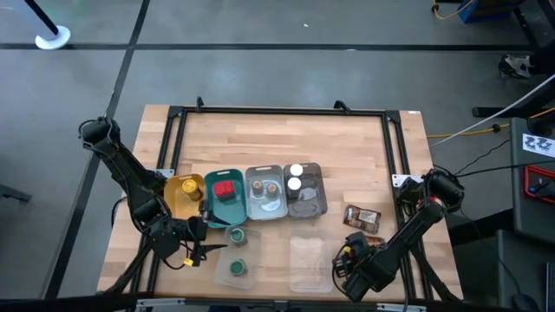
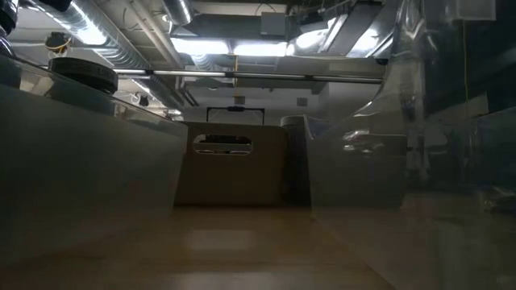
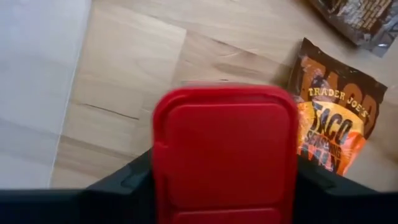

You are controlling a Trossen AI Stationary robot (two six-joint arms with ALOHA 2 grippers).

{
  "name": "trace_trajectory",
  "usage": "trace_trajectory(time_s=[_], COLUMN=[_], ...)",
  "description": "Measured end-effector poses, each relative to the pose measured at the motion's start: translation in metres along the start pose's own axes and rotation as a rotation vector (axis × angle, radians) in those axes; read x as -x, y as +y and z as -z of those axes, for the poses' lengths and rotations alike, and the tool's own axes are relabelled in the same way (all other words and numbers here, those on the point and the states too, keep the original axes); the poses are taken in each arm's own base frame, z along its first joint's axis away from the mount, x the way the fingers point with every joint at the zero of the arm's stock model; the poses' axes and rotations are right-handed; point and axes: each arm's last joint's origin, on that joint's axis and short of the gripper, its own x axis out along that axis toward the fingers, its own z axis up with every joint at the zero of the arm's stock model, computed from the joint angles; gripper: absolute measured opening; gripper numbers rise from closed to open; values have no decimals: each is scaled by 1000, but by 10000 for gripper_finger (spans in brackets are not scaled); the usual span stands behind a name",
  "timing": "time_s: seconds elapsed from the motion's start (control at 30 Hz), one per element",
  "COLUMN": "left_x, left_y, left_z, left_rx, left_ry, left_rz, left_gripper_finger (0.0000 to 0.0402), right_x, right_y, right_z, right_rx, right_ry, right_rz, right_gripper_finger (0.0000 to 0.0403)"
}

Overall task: Sort spices by type
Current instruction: Put the red seasoning can into the green bin

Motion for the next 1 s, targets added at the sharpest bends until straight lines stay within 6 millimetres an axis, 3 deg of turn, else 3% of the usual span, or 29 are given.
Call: trace_trajectory(time_s=[0.1,0.27,0.4,0.73,1.0], left_x=[3,17,29,43,43], left_y=[3,13,23,39,41], left_z=[-3,-13,-21,-20,-15], left_rx=[13,33,58,87,88], left_ry=[-13,-62,-108,-86,-52], left_rz=[5,24,40,36,3], left_gripper_finger=[274,274,274,274,274], right_x=[0,2,14,76,130], right_y=[0,3,12,35,59], right_z=[0,-4,-13,-57,-98], right_rx=[25,45,95,255,390], right_ry=[-7,-60,-73,-103,-204], right_rz=[-8,-39,-50,-9,-198], right_gripper_finger=[208,208,208,208,208])
